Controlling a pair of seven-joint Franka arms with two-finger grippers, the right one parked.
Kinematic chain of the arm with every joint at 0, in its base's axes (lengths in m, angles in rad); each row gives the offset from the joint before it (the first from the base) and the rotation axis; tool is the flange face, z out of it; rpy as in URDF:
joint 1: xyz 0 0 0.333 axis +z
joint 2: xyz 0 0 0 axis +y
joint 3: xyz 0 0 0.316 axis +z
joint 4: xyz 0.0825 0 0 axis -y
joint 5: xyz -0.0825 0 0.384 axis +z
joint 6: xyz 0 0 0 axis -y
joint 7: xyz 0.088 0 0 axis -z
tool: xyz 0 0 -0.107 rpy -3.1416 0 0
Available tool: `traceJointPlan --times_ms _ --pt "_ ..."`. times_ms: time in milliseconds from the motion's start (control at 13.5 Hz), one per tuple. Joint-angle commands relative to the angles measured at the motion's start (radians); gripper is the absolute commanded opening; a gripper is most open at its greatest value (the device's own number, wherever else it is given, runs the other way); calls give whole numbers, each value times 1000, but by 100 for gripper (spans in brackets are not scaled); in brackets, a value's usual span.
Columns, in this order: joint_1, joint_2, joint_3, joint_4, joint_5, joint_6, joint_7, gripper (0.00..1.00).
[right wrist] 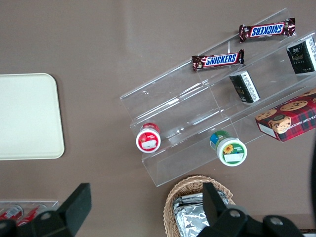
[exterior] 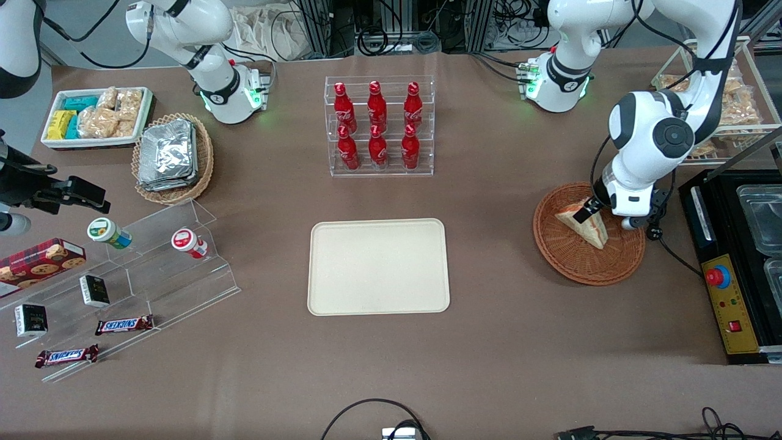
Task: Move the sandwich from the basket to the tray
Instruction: 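Lower the open left gripper and close it on the sandwich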
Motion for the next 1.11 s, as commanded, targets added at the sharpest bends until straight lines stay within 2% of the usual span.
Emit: traceJointPlan --times_ms 0,370,444,593,667,741,1037 --pt "1 23 1 -37 11 82 -23 100" --pt "1 77 3 -52 18 161 -20 98" --pt "1 79 2 -52 20 161 -20 86" --pt "1 79 3 -52 21 161 -14 42" --pt "-2 80 2 -52 26 161 -9 26" --pt "-2 80 1 -52 52 159 -9 15" --pt "-2 65 1 -43 64 135 0 13"
